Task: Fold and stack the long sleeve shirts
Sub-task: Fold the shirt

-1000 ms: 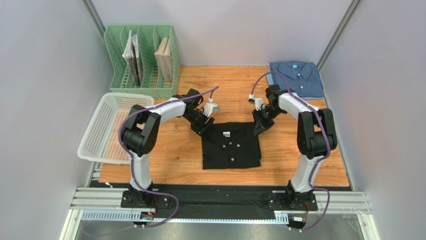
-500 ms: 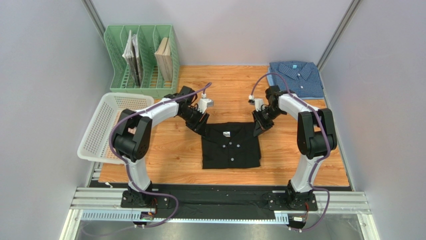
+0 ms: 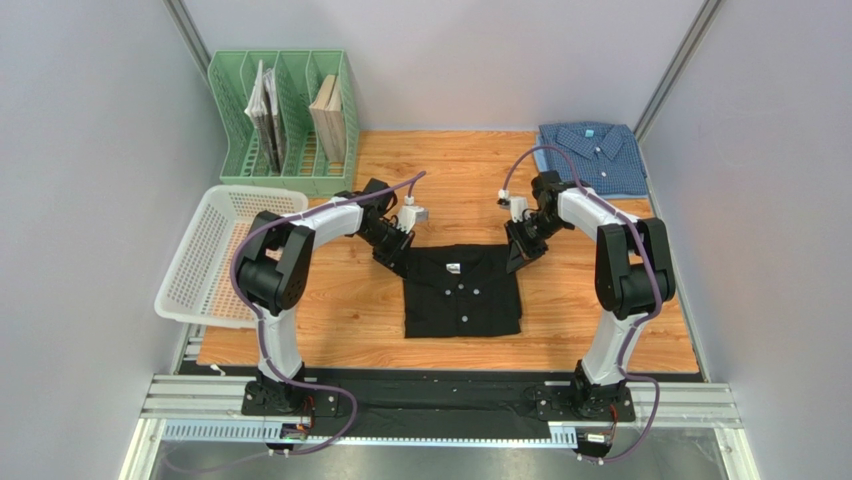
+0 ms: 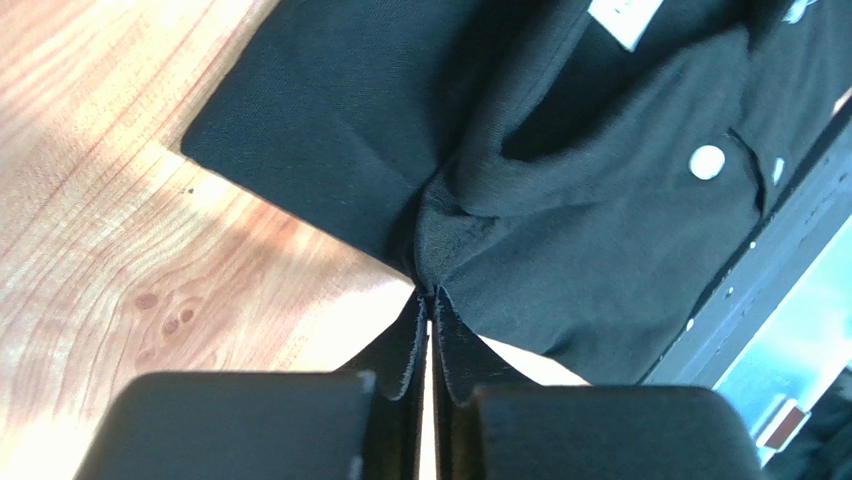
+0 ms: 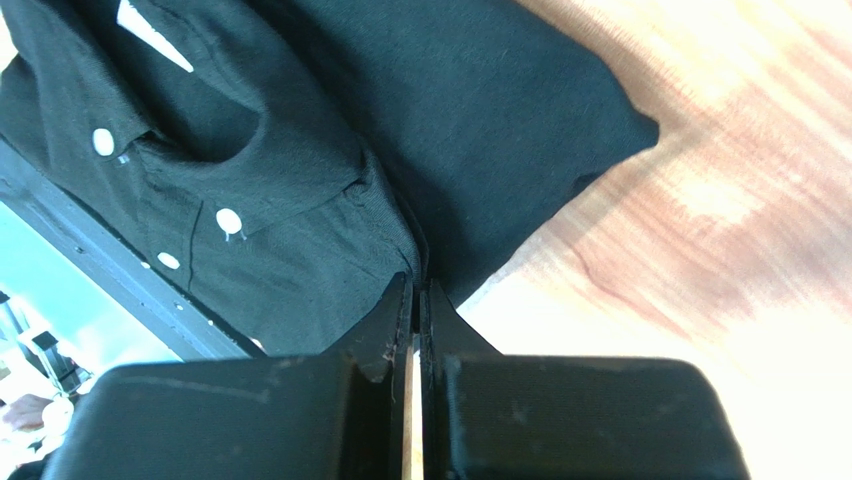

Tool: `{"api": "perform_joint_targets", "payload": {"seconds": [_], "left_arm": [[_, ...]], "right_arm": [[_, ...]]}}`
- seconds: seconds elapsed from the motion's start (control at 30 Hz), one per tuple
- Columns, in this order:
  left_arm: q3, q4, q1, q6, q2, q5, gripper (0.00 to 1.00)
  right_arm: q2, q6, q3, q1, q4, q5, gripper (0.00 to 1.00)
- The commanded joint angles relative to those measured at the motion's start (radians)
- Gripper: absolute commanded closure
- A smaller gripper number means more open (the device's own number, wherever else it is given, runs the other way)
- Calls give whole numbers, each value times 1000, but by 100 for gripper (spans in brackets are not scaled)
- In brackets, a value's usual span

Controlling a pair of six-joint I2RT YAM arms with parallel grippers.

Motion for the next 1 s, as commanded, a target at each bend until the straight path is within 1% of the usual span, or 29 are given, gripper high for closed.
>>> {"api": "perform_joint_targets", "payload": {"seconds": [0.0, 0.17, 0.3, 0.4, 0.57, 0.63, 0.7, 0.83, 0.97], "left_arm": [[7, 15, 2, -4, -113, 49, 100], [2, 15, 1, 9, -181, 91, 100], [16, 32, -1, 14, -193, 91, 100], [43, 50, -1, 5, -152, 63, 100], [59, 102, 25, 3, -37, -44, 100], [88, 110, 51, -26, 3, -52, 100], [153, 69, 63, -40, 66, -52, 100], [184, 41, 71, -15, 80, -63, 100], [177, 20, 80, -9, 59, -52, 100]], "right_arm": [[-97, 22, -7, 3, -11, -41, 100], [-161, 14, -15, -13, -42, -31, 100], [-164, -4, -18, -50, -45, -16, 100], [-117, -3, 2, -78, -27, -22, 100], [-13, 25, 26, -87, 50, -19, 100], [29, 51, 39, -87, 102, -28, 100], [50, 91, 42, -87, 139, -27, 100], [90, 137, 80, -89, 182, -27, 100], [55, 171, 86, -86, 183, -79, 100]]}}
